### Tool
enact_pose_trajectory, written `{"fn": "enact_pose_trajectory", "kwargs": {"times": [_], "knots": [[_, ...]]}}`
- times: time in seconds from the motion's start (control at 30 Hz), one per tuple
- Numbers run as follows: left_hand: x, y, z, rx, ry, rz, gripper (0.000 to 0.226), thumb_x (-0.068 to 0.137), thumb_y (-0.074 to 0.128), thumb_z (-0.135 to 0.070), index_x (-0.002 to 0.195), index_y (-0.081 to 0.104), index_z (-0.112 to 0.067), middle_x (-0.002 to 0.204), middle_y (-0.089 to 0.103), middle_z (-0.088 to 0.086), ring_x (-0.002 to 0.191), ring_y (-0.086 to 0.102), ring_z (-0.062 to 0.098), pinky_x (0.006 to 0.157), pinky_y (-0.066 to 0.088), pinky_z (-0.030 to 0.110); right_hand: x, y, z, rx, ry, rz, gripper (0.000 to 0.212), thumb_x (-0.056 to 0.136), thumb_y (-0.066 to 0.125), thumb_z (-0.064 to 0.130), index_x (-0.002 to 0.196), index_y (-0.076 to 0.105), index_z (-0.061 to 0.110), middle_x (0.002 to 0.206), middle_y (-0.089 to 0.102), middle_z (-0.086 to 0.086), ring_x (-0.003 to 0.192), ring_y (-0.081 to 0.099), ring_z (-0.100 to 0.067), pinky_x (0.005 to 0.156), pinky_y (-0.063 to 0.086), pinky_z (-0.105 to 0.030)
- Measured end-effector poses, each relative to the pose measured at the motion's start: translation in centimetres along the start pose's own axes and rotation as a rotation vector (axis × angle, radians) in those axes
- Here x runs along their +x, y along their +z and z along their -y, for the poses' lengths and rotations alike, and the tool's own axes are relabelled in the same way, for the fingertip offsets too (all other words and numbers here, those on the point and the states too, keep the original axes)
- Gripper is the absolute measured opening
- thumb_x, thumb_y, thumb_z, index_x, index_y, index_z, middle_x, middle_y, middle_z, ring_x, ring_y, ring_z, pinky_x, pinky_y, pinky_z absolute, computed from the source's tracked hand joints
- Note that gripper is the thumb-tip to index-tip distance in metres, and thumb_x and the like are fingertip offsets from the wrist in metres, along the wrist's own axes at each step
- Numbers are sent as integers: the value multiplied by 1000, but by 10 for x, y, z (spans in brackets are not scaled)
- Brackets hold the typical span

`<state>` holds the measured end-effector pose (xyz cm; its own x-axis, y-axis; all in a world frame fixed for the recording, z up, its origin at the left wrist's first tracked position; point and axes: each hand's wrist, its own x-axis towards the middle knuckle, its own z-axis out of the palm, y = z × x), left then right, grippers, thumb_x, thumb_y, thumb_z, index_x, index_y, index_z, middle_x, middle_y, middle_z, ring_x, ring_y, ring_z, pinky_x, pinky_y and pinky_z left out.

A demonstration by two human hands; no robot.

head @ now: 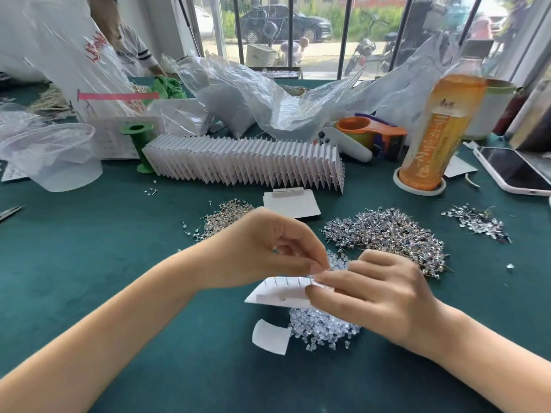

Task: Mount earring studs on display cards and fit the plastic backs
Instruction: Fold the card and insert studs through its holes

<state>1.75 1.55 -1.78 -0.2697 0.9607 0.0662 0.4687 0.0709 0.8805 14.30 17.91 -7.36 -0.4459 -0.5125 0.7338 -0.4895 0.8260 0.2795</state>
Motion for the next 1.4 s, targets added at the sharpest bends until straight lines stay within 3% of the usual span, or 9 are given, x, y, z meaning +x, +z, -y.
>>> {"fn": "enact_pose_trajectory", "kwargs": {"times": [0.1,0.17,0.3,0.53,0.7,0.97,1.13,1.4], "knots": [[0,3,-2,27,1,18,11,82,70,-1,89,71,-9,83,72,1,77,66,10,78,54,28,1,-1,0,10,12,40,7,87,67,10,92,70,14,74,69,-2,49,52,-18,46,40,-26],[0,4,-2,16,-8,19,12,81,70,1,89,70,-8,84,72,3,78,67,13,79,54,28,1,-2,1,17,20,70,12,90,64,10,87,75,14,71,68,-2,48,51,-19,45,40,-27],[2,3,-3,27,-20,40,15,80,71,1,90,67,-10,85,71,1,78,69,19,79,55,33,2,-3,1,32,35,95,18,94,59,13,87,75,14,68,66,-2,48,50,-19,46,37,-25],[4,2,-6,116,13,61,15,80,73,-5,91,68,-13,86,71,-4,74,70,16,76,57,34,1,-3,1,52,46,92,13,89,64,8,89,76,14,69,66,-3,47,49,-20,47,37,-25],[5,0,-6,130,-6,77,18,80,73,-2,90,68,-15,86,71,-4,74,69,13,75,56,28,1,-3,2,36,47,94,10,86,68,8,87,76,13,68,66,-3,47,48,-19,46,37,-25],[6,0,-7,163,5,82,18,80,74,-4,90,69,-17,87,71,-4,76,70,18,76,56,39,1,-5,2,44,51,103,9,85,70,7,87,76,14,67,66,-3,47,48,-20,44,40,-28],[6,2,-8,232,14,114,20,81,71,-1,90,69,-18,86,71,-10,77,69,10,77,56,33,2,-5,3,29,49,109,11,83,70,5,85,76,14,63,63,-2,46,46,-20,44,37,-26],[2,3,-6,69,-35,58,16,79,73,-1,91,68,-11,85,72,4,79,70,16,79,55,28,1,-4,3,38,53,104,11,86,68,6,86,76,14,67,66,-2,47,47,-19,44,39,-27]]}}
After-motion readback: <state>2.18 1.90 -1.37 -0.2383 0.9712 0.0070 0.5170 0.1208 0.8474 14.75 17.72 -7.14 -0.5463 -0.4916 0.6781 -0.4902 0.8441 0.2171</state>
